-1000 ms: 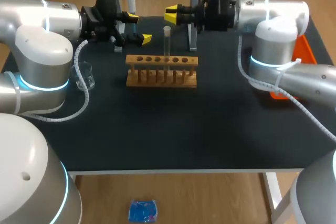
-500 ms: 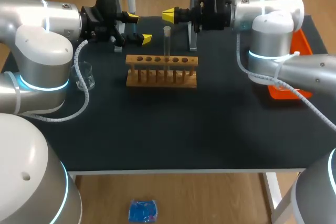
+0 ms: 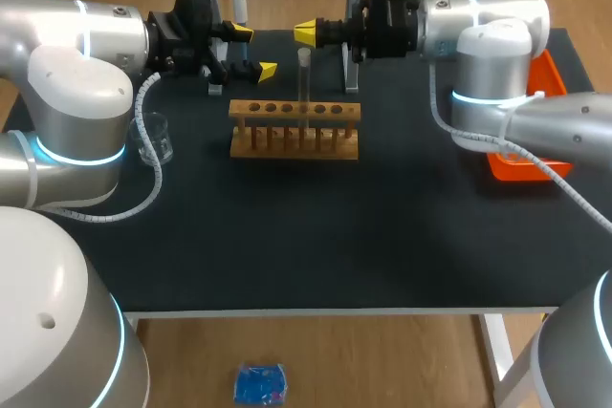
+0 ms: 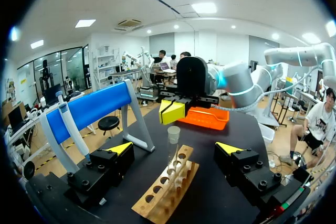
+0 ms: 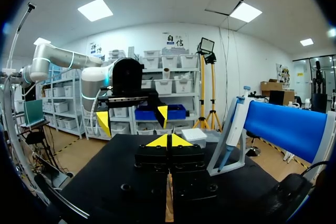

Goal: Invert the test tube, pick up the pipette, mount the tip to pipette, aspirate from beaker and dispense into the tube, eject the tip, return the pipette, and cap with the stopper.

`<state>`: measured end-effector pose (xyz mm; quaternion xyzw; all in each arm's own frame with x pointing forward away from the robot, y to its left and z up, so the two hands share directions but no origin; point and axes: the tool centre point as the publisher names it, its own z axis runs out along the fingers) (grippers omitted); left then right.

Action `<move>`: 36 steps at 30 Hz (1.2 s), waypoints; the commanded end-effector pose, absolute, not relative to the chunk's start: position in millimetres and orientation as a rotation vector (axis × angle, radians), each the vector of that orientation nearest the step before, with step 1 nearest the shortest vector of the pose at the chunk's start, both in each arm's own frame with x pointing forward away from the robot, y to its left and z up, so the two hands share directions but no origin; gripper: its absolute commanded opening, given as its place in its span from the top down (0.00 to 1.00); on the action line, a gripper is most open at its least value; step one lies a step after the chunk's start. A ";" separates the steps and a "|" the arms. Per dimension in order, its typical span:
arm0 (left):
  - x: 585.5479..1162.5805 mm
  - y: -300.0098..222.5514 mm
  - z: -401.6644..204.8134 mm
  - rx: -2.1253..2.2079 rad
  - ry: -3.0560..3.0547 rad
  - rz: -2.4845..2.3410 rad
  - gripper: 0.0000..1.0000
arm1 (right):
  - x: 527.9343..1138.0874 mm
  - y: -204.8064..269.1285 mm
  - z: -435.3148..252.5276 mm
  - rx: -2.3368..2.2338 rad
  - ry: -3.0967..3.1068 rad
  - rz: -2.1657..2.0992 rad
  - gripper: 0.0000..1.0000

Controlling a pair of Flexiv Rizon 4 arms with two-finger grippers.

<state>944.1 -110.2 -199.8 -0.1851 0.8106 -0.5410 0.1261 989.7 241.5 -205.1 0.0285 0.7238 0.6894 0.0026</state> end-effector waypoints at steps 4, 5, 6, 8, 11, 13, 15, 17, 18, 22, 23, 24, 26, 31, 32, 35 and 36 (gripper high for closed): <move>944.4 -109.9 -199.6 -0.539 2.363 -1.575 0.00 | 990.4 243.2 -211.9 0.089 2.276 2.172 1.00; 944.4 -109.9 -199.6 -0.539 2.363 -1.575 0.00 | 990.1 243.3 -212.6 0.090 2.278 2.173 1.00; 944.4 -109.9 -199.6 -0.539 2.363 -1.575 0.00 | 989.7 243.5 -213.6 0.090 2.279 2.173 1.00; 944.4 -109.9 -199.6 -0.539 2.363 -1.575 0.00 | 989.5 243.5 -215.9 0.092 2.286 2.172 1.00; 944.4 -109.9 -199.6 -0.539 2.363 -1.575 0.00 | 990.0 243.0 -219.5 0.097 2.294 2.166 1.00; 944.4 -109.9 -199.6 -0.539 2.363 -1.575 0.00 | 990.1 242.9 -220.9 0.099 2.296 2.164 1.00; 944.4 -109.9 -199.6 -0.539 2.363 -1.575 0.00 | 990.3 242.8 -222.1 0.102 2.302 2.159 1.00; 944.4 -109.9 -199.6 -0.539 2.363 -1.575 0.00 | 990.1 242.7 -223.4 0.103 2.305 2.156 1.00; 944.4 -109.9 -199.6 -0.539 2.363 -1.575 0.00 | 989.9 242.6 -224.0 0.104 2.306 2.157 1.00; 944.4 -109.9 -199.6 -0.539 2.363 -1.575 0.00 | 988.3 241.9 -228.1 0.106 2.314 2.148 1.00; 944.4 -109.9 -199.6 -0.539 2.363 -1.575 0.00 | 987.9 241.6 -229.3 0.109 2.316 2.147 1.00; 944.4 -109.9 -199.6 -0.539 2.363 -1.575 0.00 | 987.5 241.2 -230.4 0.117 2.315 2.149 1.00; 944.4 -109.9 -199.6 -0.539 2.363 -1.575 0.00 | 986.6 240.4 -232.3 0.120 2.314 2.151 1.00; 944.4 -109.9 -199.6 -0.539 2.363 -1.575 0.00 | 984.9 238.9 -238.0 0.141 2.305 2.162 1.00; 944.4 -109.9 -199.6 -0.539 2.363 -1.575 0.00 | 984.5 238.9 -238.8 0.142 2.305 2.163 1.00; 944.4 -109.9 -199.6 -0.539 2.363 -1.575 0.00 | 984.3 238.8 -239.4 0.146 2.302 2.162 1.00; 944.4 -109.9 -199.6 -0.539 2.363 -1.575 0.00 | 984.9 238.6 -237.3 0.140 2.298 2.161 1.00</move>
